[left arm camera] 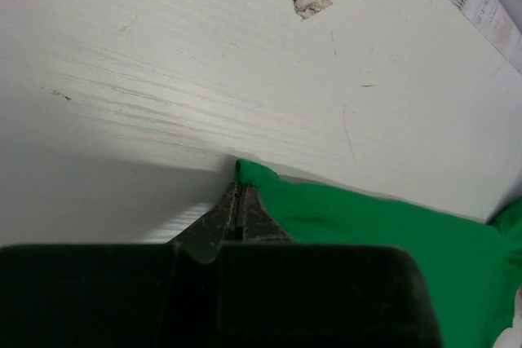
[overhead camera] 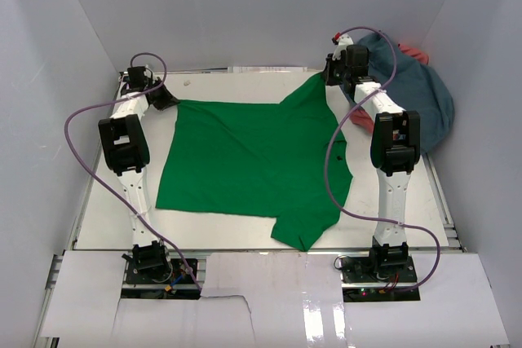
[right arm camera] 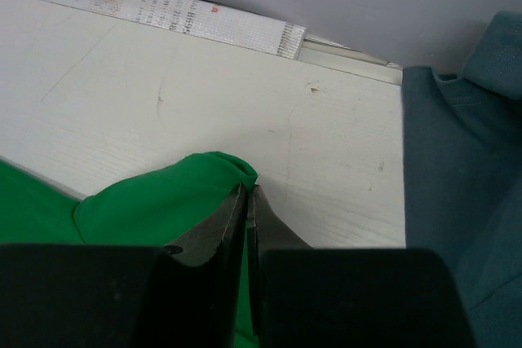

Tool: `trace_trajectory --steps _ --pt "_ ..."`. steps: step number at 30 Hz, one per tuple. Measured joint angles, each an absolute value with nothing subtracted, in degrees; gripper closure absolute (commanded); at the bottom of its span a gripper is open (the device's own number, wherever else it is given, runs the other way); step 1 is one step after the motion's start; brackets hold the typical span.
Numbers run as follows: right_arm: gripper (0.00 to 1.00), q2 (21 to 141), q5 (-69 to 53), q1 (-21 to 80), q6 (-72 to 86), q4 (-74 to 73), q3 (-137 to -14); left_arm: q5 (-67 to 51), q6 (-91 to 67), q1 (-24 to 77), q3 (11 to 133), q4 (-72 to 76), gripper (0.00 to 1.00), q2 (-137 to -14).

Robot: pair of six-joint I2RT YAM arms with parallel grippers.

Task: Fold and stack the t-shirts
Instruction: Grap the side of the flattened tshirt furthest away from the robot with both arms

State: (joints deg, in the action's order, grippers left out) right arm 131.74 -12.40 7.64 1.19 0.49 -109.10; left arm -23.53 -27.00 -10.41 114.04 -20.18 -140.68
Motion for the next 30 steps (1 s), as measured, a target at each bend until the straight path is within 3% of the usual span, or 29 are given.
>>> trace_trajectory --steps 8,30 --pt "0.92 132.2 -13.8 8.3 1.2 0.5 -111.4 -21.5 -24.9 -10.4 113.3 -21.8 1.00 -140.1" --pt "0.92 141.0 -14.8 11.0 1.4 -1.1 -122.1 -11.9 -24.3 -10.8 94.0 -21.5 1.00 -126.3"
